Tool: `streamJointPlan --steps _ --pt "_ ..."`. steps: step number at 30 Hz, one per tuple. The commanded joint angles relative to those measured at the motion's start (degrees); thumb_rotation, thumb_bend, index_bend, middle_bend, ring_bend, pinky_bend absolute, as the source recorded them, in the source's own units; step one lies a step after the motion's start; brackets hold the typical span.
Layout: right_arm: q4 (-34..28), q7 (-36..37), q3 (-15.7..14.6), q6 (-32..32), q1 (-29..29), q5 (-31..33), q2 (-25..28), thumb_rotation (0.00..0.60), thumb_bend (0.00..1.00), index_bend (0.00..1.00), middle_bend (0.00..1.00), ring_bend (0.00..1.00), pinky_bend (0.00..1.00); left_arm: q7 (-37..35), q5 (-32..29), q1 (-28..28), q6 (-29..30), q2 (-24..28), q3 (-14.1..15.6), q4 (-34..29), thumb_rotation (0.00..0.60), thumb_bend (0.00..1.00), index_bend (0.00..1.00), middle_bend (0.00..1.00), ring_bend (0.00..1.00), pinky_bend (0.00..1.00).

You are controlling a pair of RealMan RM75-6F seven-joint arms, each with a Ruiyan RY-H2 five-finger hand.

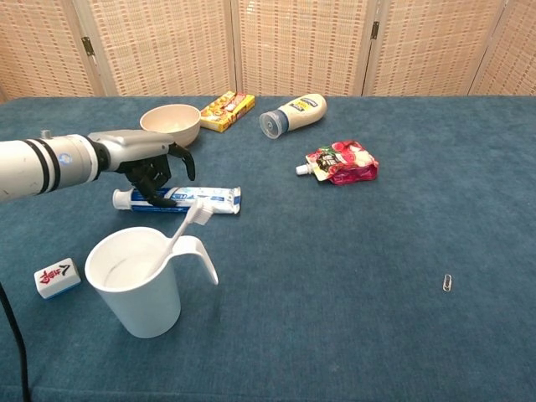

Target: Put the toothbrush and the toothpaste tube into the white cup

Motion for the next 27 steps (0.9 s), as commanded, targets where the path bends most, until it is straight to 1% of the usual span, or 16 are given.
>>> streamJointPlan --steps 1,9,16,20,27 --pt "0.07 0.14 0.0 0.09 -0.08 0.06 0.0 0.6 0.28 0.25 0.28 0.14 0.12 2.32 -1.6 -0.75 -0.04 -0.71 0.01 -0.33 0.6 0.33 0.36 0.85 0.76 0.67" --pt "0.35 0.62 -0.07 0.44 -0.49 0.26 0.13 0.6 0.28 0.25 0.28 0.14 0.12 5.66 -2.9 -1.35 0.4 -0.18 0.65 -4.13 0.6 0.33 0.39 0.85 0.76 0.67" --pt "0.55 0.77 -0.1 0.46 -0.61 0.33 0.03 0.6 0.28 0.25 0.28 0.14 0.12 7.95 -1.95 -1.26 2.15 0.26 1.8 -6.58 0.6 0.33 0.4 0.85 0.76 0.67" --pt "0.65 0.84 -0.14 0.45 -0.63 0.25 -0.06 0.6 0.28 0.25 0.28 0.14 0.12 8.83 -1.47 -1.09 3.65 -0.51 2.0 -6.03 0.6 0.33 0.42 0.86 0.77 0.67" --pt "0.88 1.21 -0.16 0.93 -1.01 0.3 -0.04 0.6 0.28 0.25 0.28 0.14 0.12 8.96 -1.46 -0.69 4.31 -2.67 2.31 -3.13 0.6 0.33 0.47 0.87 0.78 0.68"
